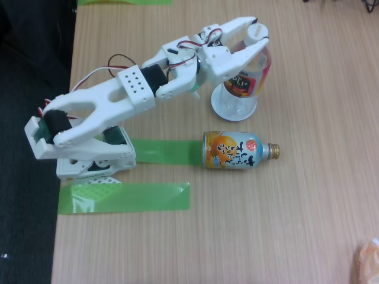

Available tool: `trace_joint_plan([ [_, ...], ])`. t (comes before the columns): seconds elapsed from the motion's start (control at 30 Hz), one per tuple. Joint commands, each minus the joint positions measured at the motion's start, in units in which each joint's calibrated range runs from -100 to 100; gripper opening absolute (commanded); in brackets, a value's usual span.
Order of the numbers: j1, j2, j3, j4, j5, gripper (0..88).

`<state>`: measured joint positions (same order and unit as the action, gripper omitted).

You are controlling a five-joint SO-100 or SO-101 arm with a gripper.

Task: Pick up the plastic bottle and stand it up on the white place

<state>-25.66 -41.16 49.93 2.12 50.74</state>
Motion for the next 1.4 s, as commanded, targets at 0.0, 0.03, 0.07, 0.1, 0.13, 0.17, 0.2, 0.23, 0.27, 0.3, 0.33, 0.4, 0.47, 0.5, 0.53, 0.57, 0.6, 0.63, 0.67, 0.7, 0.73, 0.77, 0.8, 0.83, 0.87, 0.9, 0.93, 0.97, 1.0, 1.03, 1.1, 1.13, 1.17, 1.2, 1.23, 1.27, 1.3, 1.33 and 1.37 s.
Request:
trace_joint_plan([
  [0.0, 0.03, -2.9, -0.18, -0.15, 0.09, 11.5],
  [0.03, -0.11, -2.98, -0.36, -0.15, 0.09, 11.5],
  [0.07, -0.19, -2.98, -0.45, -0.15, 0.2, 11.5],
  [0.1, -0.26, -2.98, -0.45, -0.15, 0.2, 11.5],
  [0.13, -0.26, -2.98, -0.45, -0.15, 0.25, 11.5],
  [0.17, -0.34, -2.98, -0.45, -0.15, 0.25, 11.5],
  [0.2, -0.34, -2.98, -0.45, -0.15, 0.25, 11.5],
  [0.23, -0.34, -2.98, -0.45, -0.15, 0.25, 11.5],
  [0.27, -0.34, -2.98, -0.27, -0.15, 0.25, 11.5],
  [0.3, -0.34, -2.98, 0.0, -0.15, 0.2, 11.7],
  [0.33, -0.56, -2.98, 0.18, -0.15, 0.2, 11.7],
  [0.4, -1.82, -2.98, 0.18, -0.15, 0.14, 11.7],
  [0.47, -2.78, -2.98, 0.18, -0.15, 0.25, 11.7],
  [0.5, -3.15, -2.98, 0.18, -0.15, 0.25, 11.7],
  [0.53, -3.3, -2.98, 0.18, -0.15, 0.25, 11.7],
  [0.57, -3.45, -2.98, 0.18, -0.15, 0.25, 11.7],
  [0.6, -3.45, -2.98, 0.18, -0.15, 0.25, 11.7],
  [0.63, -3.45, -2.98, 0.18, -0.15, 0.25, 11.6],
  [0.67, -3.45, -2.98, 0.18, -0.15, 0.25, 11.5],
  [0.7, -3.37, -2.98, 0.18, -0.15, 0.25, 11.5],
  [0.73, -3.3, -2.98, 0.18, -0.15, 0.25, 11.5],
  [0.77, -3.23, -2.98, 0.18, -0.15, 0.25, 11.5],
  [0.8, -3.08, -2.98, 0.27, -0.15, 0.25, 11.5],
  [0.83, -3.0, -2.98, 0.27, -0.15, 0.2, 11.6],
  [0.87, -2.93, -2.9, 0.36, -0.15, 0.14, 11.7],
  [0.9, -2.93, -2.9, 0.45, -0.15, 0.04, 11.7],
  [0.93, -2.93, -2.9, 0.72, -0.15, 0.04, 11.7],
  [0.97, -2.86, -2.9, 1.27, -0.15, 0.04, 11.7],
  [1.0, -2.86, -2.9, 1.72, -0.15, 0.04, 11.7],
  [1.03, -2.86, -2.9, 1.99, -0.15, 0.04, 11.7],
  [1.1, -2.86, -2.9, 2.17, -0.15, 0.04, 11.6],
  [1.13, -2.86, -2.9, 2.17, -0.15, 0.14, 11.6],
  [1.17, -2.86, -2.9, 2.17, -0.15, 0.14, 11.6],
  [1.2, -2.86, -2.9, 2.17, -0.15, 0.14, 11.5],
  [1.23, -2.86, -2.9, 2.17, -0.15, 0.14, 11.5],
  [1.27, -2.86, -2.9, 2.17, -0.24, 0.2, 11.5],
  [1.3, -2.86, -2.9, 2.17, -0.49, 0.2, 11.5],
  [1.33, -2.86, -2.9, 2.17, -0.66, 0.2, 11.5],
  [1.37, -2.86, -2.9, 2.17, -0.66, 0.2, 11.5],
])
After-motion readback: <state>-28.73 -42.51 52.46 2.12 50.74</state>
